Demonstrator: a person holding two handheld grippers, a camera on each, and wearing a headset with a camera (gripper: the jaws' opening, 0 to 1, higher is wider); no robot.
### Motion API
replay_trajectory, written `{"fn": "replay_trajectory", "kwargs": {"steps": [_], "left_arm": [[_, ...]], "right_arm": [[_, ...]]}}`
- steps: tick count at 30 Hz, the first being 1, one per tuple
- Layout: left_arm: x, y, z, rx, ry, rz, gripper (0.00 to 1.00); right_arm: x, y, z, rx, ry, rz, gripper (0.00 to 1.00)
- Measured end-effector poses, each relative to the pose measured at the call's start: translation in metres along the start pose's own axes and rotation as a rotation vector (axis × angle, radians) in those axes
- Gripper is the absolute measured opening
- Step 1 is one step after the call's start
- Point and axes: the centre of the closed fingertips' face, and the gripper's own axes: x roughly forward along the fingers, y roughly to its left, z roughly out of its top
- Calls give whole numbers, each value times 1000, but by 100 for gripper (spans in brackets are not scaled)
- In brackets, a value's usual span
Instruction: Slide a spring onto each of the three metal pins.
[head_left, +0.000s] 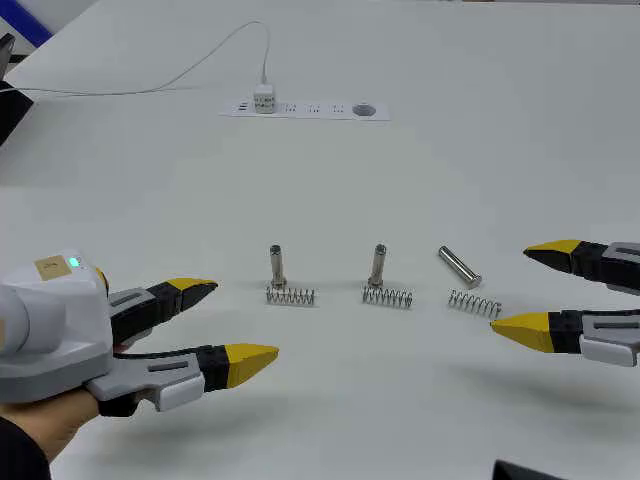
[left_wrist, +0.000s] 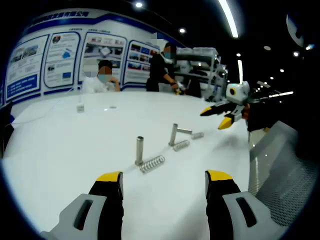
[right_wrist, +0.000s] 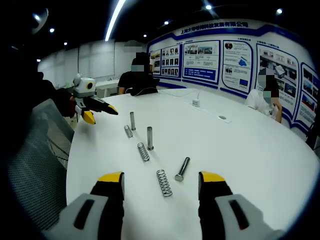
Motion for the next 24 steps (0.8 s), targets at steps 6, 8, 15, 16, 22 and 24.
{"fn": "replay_trajectory", "kwargs": {"steps": [6,8,15,16,22,24], "left_arm": [[0,0,0,-2,-4,2,68],[0,0,0,-2,-4,1,68],[1,-1,0,-1,-4,0,68],[1,-1,0,0,-4,1,68],[0,-1,-1,0,-4,4,68],[0,-1,-1,0,-3,5,68]], "right_arm": [[-1,-2,1,14,-2,-8,60],[-1,-3,0,19,-1,-8,59],[-1,-6,1,36,-2,-21,58],[-1,-6,1,36,-1,-22,58],[-1,-10,3,38,5,-28,55],[0,-11,3,42,12,-32,54]]}}
